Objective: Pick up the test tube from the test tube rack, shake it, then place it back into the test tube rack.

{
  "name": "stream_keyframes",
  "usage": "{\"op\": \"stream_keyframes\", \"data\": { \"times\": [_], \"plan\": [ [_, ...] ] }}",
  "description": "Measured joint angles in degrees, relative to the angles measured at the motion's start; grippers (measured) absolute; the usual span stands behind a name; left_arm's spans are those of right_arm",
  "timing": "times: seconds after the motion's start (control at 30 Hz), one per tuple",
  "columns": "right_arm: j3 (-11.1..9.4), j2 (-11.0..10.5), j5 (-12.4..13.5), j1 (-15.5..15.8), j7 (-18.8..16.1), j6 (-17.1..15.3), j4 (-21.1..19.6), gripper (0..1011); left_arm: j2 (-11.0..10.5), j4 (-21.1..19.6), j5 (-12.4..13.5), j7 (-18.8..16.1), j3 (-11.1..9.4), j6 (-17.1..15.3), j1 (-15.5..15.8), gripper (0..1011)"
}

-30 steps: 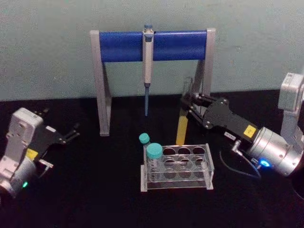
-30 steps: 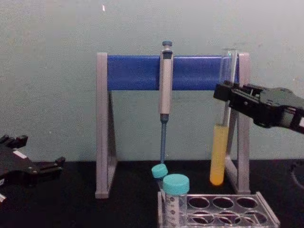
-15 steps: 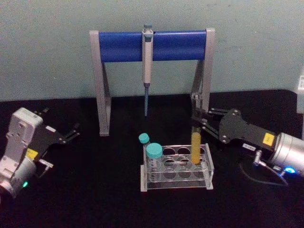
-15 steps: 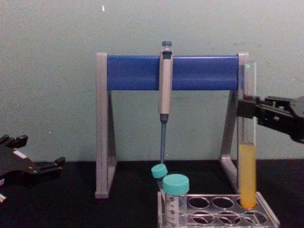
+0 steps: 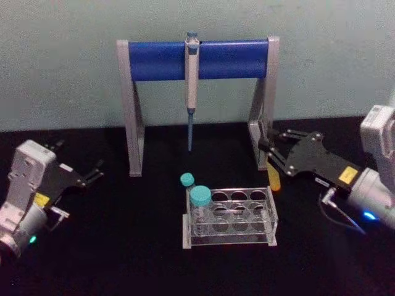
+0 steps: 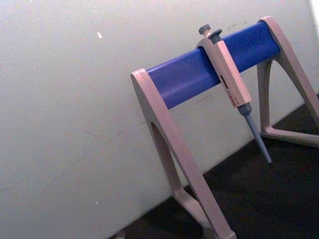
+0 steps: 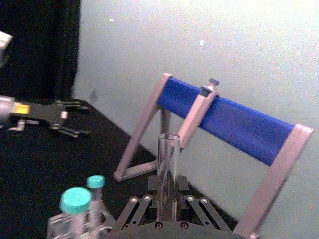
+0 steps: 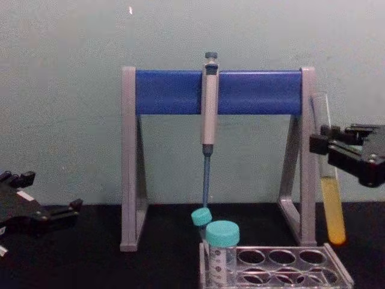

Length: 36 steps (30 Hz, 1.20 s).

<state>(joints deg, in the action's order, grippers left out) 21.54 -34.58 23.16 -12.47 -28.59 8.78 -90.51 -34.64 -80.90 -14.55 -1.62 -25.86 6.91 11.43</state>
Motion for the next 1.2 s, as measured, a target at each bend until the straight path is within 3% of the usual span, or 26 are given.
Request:
{"op": "stream_keyframes", "data": {
  "times": [0.13, 0.33, 0.5, 0.67, 0.7, 0.77, 0.93, 1.2],
  "plan": [
    [0.03, 3.12, -2.07, -0.59, 2.12, 2.42, 2.07, 229, 0.0, 0.0, 0.0, 0.0, 0.0, 0.0, 0.0, 1001],
    [-0.31, 6.49, -0.86, -1.36, 1.24, 4.82, 4.31, 229, 0.0, 0.0, 0.0, 0.0, 0.0, 0.0, 0.0, 1001],
    [-0.52, 8.75, 3.48, -2.09, -3.03, 5.4, 6.15, 229, 0.0, 0.0, 0.0, 0.0, 0.0, 0.0, 0.0, 1001],
    [-0.43, 10.23, 11.61, -2.87, -10.7, 4.05, 7.62, 229, 0.0, 0.0, 0.0, 0.0, 0.0, 0.0, 0.0, 1001],
    [-0.43, 10.23, 11.61, -2.87, -10.7, 4.05, 7.62, 229, 0.0, 0.0, 0.0, 0.0, 0.0, 0.0, 0.0, 1001],
    [-0.08, 10.01, 15.35, -3.1, -14.1, 2.67, 7.79, 229, 0.0, 0.0, 0.0, 0.0, 0.0, 0.0, 0.0, 1001],
    [0.5, 7.86, 18.59, -3.16, -16.88, -0.86, 6.77, 229, 0.0, 0.0, 0.0, 0.0, 0.0, 0.0, 0.0, 1001],
    [0.81, 2.5, 18.98, -2.31, -16.72, -4.19, 3.64, 229, 0.0, 0.0, 0.0, 0.0, 0.0, 0.0, 0.0, 1001]
  ]
}}
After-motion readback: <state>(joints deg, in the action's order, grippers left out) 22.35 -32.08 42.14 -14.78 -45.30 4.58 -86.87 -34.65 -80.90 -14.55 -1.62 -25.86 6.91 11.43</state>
